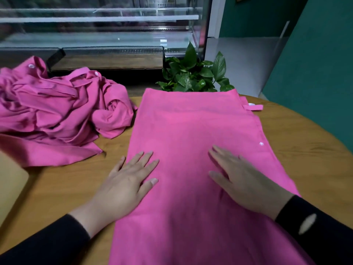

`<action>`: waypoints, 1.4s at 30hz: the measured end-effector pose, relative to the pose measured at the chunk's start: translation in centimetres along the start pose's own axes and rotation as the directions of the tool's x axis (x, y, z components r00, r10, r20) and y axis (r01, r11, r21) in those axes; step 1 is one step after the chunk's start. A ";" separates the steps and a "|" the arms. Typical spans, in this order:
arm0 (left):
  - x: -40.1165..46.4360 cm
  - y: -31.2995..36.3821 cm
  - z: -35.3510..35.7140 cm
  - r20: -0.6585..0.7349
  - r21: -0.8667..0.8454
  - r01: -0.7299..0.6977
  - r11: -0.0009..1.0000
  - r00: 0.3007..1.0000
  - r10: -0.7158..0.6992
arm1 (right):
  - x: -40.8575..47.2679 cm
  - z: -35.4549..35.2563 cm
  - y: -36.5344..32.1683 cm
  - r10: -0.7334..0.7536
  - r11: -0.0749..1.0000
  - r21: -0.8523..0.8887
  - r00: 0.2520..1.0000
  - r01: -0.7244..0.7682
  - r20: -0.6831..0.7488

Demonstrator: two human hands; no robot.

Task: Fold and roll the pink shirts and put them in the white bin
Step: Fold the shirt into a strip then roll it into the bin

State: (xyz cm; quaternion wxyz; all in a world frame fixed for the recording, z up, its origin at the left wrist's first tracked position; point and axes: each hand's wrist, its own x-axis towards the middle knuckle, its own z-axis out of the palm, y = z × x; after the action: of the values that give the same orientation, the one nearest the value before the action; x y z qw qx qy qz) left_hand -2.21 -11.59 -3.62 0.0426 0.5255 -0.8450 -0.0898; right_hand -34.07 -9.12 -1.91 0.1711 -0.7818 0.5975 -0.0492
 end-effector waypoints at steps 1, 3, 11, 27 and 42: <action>-0.1 -0.2 0.2 0.016 0.008 0.005 1.000 1.000 -0.005 | -0.9 0.4 0.1 0.005 0.999 -0.046 0.999 -0.004 0.033; 0.1 -0.7 0.3 0.026 0.016 0.009 1.000 1.000 -0.009 | -2.2 1.1 1.3 0.006 0.985 -0.172 1.000 -0.002 0.022; -4.1 -0.9 0.0 -0.085 -0.071 -0.136 0.988 0.988 0.130 | -6.9 0.1 2.2 0.003 0.995 -0.099 0.999 -0.008 -0.051; -18.1 -0.4 0.4 -0.064 -0.152 -0.498 0.853 0.867 0.495 | -22.6 1.5 4.3 -0.213 0.977 -0.008 0.974 0.213 -0.075; -19.3 2.3 -0.7 -0.224 -0.550 -0.173 0.817 0.973 0.055 | -24.5 0.8 4.6 -0.025 0.976 0.206 0.979 0.068 -0.202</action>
State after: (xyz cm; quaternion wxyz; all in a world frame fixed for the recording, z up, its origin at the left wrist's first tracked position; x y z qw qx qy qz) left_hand 4.42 6.58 -2.01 0.2857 0.4437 -0.8017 -0.2808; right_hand -44.95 13.29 -1.01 0.1921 -0.7643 0.5843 -0.1940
